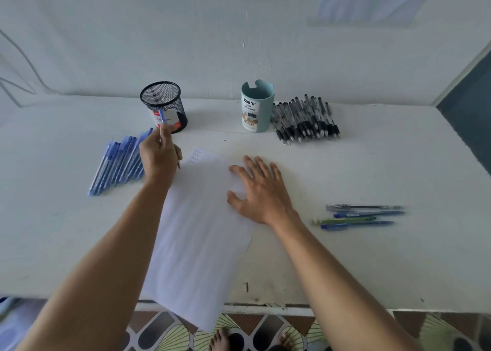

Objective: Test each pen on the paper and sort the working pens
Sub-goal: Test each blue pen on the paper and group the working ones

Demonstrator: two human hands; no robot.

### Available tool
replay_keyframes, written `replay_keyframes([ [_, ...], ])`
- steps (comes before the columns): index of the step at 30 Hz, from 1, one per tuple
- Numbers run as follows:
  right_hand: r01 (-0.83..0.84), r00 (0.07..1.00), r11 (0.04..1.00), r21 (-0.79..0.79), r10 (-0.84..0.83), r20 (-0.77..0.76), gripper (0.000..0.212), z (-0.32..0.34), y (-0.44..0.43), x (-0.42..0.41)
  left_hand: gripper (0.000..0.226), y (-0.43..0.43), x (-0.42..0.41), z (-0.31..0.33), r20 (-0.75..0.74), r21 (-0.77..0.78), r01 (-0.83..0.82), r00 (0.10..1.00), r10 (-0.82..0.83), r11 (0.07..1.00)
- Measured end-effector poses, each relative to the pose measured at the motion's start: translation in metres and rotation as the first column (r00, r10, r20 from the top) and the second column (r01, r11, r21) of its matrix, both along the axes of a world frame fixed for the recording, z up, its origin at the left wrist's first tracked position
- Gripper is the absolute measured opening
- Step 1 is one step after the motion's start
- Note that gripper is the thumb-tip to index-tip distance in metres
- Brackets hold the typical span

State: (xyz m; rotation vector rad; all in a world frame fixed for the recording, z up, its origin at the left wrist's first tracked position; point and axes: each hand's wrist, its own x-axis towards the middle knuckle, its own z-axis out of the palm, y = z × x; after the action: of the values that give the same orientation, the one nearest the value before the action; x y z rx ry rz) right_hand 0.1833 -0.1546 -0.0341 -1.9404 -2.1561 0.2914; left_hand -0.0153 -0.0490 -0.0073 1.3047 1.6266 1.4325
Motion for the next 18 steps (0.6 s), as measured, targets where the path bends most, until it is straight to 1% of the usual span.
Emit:
replay_keyframes([
  [3, 0.001, 1.0, 1.0, -0.005, -0.001, -0.006, 0.064, 0.001, 0.001, 0.001, 0.037, -0.004, -0.011, 0.003, 0.017, -0.044, 0.041, 0.999, -0.041, 0.998],
  [5, 0.003, 1.0, 1.0, -0.012, -0.004, -0.011, 0.063, 0.001, 0.001, 0.001, 0.043, -0.007, -0.022, 0.004, -0.023, -0.092, 0.065, 0.997, -0.067, 0.994],
  [6, 0.005, 1.0, 1.0, -0.015, -0.005, -0.011, 0.063, 0.001, 0.001, 0.001, 0.045, -0.009, -0.028, 0.005, -0.088, -0.131, 0.074, 0.992, -0.086, 0.989],
  [8, 0.005, 1.0, 1.0, -0.02, -0.006, -0.013, 0.064, 0.002, 0.0, 0.001, 0.046, -0.013, -0.038, 0.008, -0.271, -0.216, 0.072, 0.954, -0.131, 0.974],
  [11, 0.006, 0.999, 1.0, -0.03, -0.007, -0.032, 0.064, 0.003, 0.002, 0.002, 0.043, -0.013, -0.052, 0.012, -0.531, -0.289, 0.045, 0.824, -0.199, 0.956],
  [14, 0.004, 0.999, 0.998, -0.062, -0.006, -0.031, 0.063, 0.006, 0.004, 0.004, 0.037, -0.014, -0.062, 0.012, -0.736, -0.331, -0.032, 0.634, -0.237, 0.943],
  [15, 0.006, 0.999, 0.998, -0.068, -0.008, -0.033, 0.063, 0.007, 0.004, 0.004, 0.033, -0.016, -0.064, 0.012, -0.779, -0.329, -0.073, 0.584, -0.227, 0.942],
  [16, 0.013, 0.999, 0.998, -0.069, -0.015, -0.04, 0.062, 0.007, 0.003, 0.005, 0.028, -0.017, -0.064, 0.012, -0.806, -0.317, -0.104, 0.553, -0.21, 0.943],
  [18, 0.031, 0.997, 0.997, -0.064, -0.036, -0.066, 0.058, 0.009, 0.002, 0.003, 0.025, -0.02, -0.065, 0.013, -0.839, -0.276, -0.137, 0.517, -0.169, 0.951],
])
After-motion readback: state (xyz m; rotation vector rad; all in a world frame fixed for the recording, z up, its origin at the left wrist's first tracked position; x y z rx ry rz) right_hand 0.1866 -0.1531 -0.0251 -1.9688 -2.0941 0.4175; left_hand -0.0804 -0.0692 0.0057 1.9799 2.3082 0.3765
